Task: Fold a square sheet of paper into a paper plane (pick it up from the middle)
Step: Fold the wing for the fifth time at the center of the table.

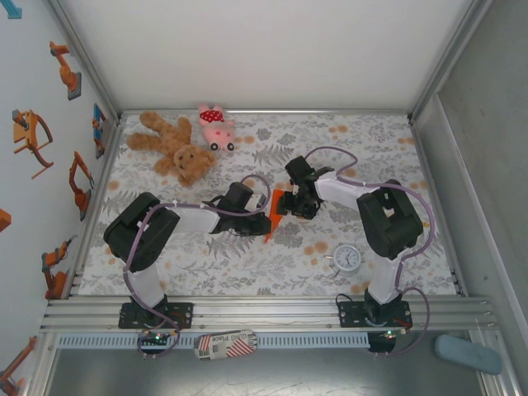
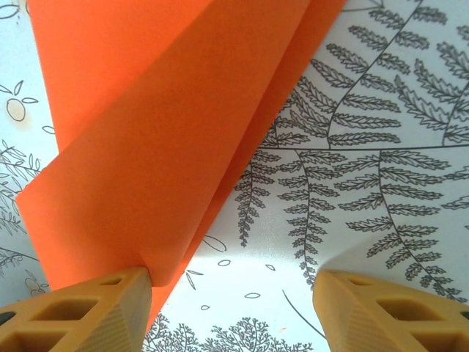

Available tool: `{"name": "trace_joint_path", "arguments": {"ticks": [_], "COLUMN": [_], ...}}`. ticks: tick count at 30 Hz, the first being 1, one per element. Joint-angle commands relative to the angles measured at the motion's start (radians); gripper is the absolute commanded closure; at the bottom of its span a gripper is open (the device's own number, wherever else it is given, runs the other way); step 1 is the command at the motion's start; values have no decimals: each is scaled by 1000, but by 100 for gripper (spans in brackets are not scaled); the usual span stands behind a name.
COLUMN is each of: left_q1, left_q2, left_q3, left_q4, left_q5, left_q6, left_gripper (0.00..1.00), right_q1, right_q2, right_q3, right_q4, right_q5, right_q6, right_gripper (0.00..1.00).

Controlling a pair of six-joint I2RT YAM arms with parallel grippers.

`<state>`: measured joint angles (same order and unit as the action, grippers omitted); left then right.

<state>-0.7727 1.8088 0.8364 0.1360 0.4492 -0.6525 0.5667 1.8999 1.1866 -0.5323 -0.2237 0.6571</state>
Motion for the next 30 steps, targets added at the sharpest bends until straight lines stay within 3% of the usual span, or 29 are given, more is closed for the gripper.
{"name": "trace_joint_path", "arguments": {"ticks": [1,11,15,23,30], "left_q1": [-5,-4,-3,-2,-3], "left_q2": [29,26,27,29,32], "left_q3": [-16,-17,-14,-13,-16], "left_q4": [-77,-66,-66,-67,-63], "left_q5": [-27,-20,-16,-20,-18], "left_q6": [30,23,25,22,16], "left_gripper": [86,87,86,86,86], "right_q1": [16,4,4,4,4], "right_q2": [101,-234,-313,-225,-131], "right_q3": [-64,-147,-222,-248,-229], "right_q4": [104,166,257,447,495], "right_q5": [5,-51,-128,-308,-329], "right_q6": [-31,-107,-93,-3,11], "right_gripper": [38,39,44,79,86]}}
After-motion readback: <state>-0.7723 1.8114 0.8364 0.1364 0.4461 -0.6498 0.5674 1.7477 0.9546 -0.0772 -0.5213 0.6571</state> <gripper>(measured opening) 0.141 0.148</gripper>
